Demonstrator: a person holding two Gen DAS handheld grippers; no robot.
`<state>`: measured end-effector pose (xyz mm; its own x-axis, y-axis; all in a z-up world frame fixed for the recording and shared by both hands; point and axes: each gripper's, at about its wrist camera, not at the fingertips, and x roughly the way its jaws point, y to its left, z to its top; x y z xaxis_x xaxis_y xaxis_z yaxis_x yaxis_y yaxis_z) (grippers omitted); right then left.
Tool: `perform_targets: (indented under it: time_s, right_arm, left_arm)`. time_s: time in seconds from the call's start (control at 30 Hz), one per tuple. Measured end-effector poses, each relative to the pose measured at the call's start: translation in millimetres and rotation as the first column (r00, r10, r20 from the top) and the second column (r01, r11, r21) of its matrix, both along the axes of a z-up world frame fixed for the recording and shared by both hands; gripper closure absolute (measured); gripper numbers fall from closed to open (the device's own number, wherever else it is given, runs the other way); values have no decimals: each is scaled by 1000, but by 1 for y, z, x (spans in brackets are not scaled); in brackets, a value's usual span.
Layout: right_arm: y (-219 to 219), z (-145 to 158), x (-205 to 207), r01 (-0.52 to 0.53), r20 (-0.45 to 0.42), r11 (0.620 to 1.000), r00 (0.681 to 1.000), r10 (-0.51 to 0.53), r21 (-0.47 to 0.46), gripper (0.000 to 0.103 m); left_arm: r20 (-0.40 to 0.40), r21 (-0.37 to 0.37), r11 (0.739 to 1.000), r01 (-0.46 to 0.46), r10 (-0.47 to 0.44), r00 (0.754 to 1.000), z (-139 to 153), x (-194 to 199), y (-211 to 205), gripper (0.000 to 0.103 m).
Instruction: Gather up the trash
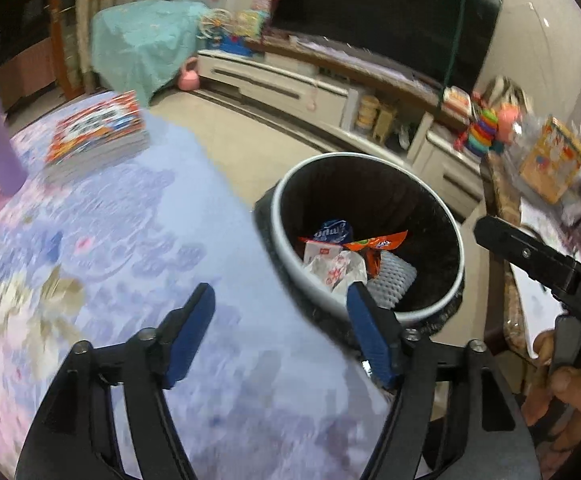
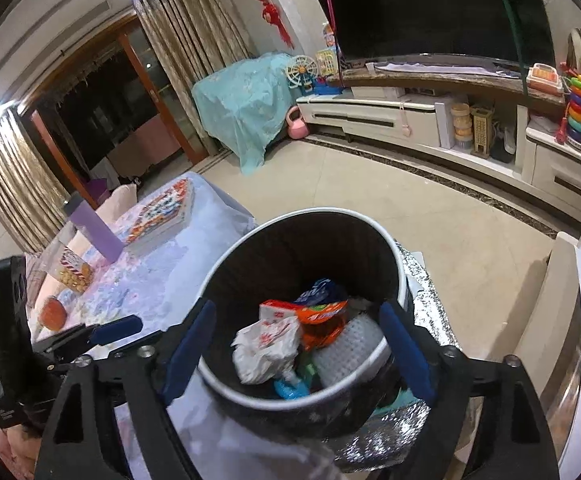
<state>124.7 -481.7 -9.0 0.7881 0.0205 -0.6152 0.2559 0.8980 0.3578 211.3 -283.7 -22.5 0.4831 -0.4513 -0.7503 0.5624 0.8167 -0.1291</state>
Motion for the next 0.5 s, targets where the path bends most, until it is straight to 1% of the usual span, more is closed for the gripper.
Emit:
perform_targets:
  time_s: [0.1,0.23,0.37,0.5]
  right_arm:
    - [13,2,-18,9,23,1000,1000,-9,7,15]
    - [34,-4,-44,24,51,999,998,-25,22,15]
    - [55,-7,-68,39,89,999,995,-41,18,14]
    - [76,-1,-90,68,120,997,991,-63,-39,14]
  left_arm:
    - [8,-35,999,-40,40,999,-2,-16,28,31]
    - [47,-78,994,-73,77,996,0,-43,60,24]
    - [119,-98,992,-82,93,989,7,-71,87,23]
    - [211,-158,982,-100,133,968,26,-97,112,22]
